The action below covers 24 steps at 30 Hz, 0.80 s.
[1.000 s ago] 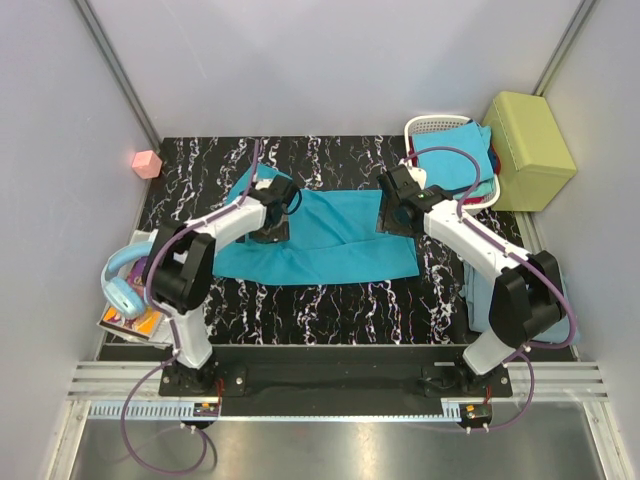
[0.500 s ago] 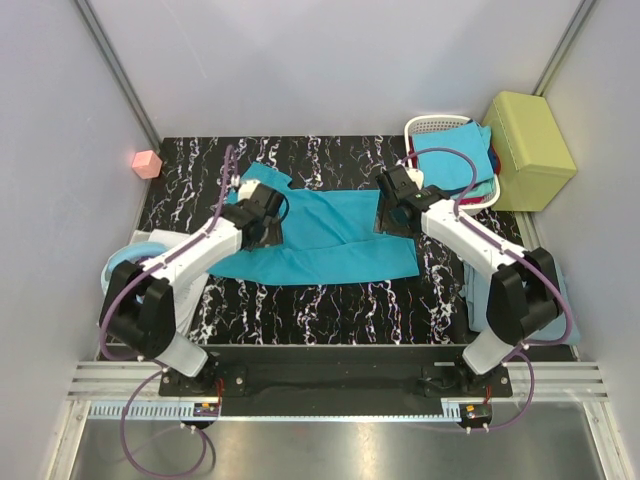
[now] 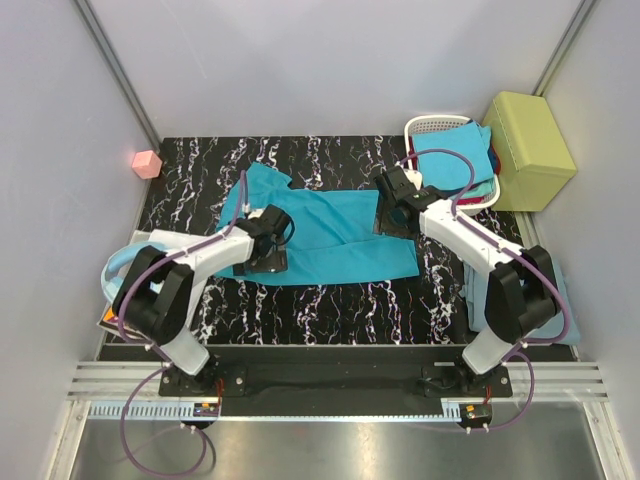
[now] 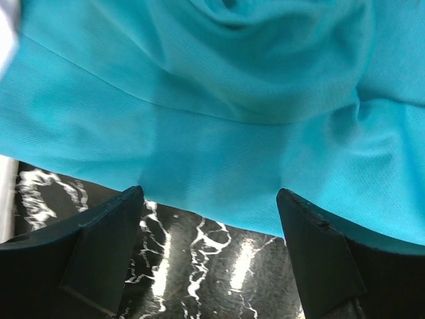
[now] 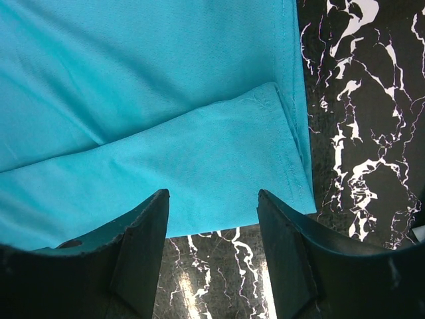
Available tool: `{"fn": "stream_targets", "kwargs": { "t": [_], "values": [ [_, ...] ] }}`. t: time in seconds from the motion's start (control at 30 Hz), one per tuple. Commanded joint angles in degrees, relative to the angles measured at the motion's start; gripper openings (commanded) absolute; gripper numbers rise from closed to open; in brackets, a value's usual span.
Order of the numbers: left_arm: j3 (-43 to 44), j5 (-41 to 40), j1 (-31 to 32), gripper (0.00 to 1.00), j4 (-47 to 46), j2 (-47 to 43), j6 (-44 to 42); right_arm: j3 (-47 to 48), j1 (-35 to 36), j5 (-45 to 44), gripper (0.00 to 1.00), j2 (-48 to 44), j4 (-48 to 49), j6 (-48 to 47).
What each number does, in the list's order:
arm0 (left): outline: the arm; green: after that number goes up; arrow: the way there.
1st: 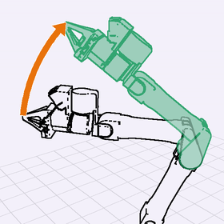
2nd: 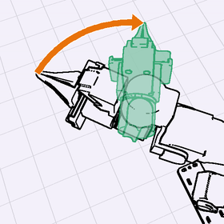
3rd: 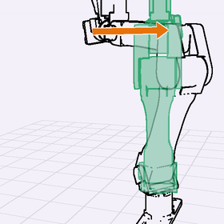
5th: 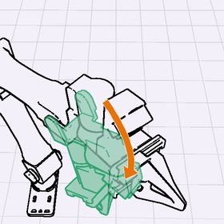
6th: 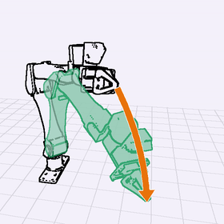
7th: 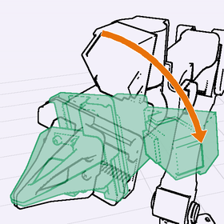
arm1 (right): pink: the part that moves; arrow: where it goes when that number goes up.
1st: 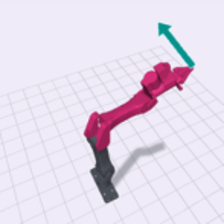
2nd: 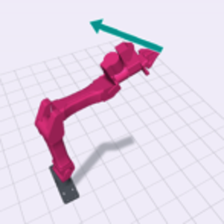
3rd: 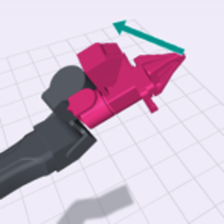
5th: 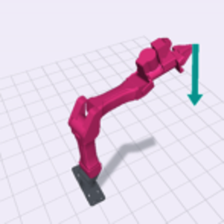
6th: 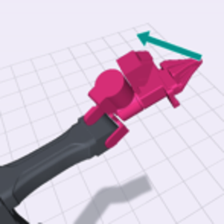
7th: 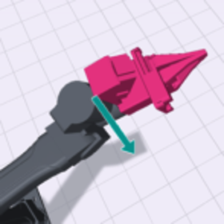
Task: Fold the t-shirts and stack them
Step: Fold the flattened tshirt in 1/3 of the way
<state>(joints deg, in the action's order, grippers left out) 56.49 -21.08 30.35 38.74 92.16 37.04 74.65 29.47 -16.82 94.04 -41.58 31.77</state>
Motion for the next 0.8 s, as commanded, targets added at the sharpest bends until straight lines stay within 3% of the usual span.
{"fn": "stream_targets", "kwargs": {
  "t": [0.0, 0.77],
  "values": [
    [-0.85, 5.08, 0.15, 0.87, -1.57, 2.41, 1.46, -1.08, 0.5, 1.08, 0.63, -0.09, 0.98, 1.01],
    [-3.93, 6.05, 6.04, 0.86, -0.77, 1.62, 3.22, -19.89, 0.41, 15.76, 0.63, 2.64, 1.5, 15.07]
  ]
}}
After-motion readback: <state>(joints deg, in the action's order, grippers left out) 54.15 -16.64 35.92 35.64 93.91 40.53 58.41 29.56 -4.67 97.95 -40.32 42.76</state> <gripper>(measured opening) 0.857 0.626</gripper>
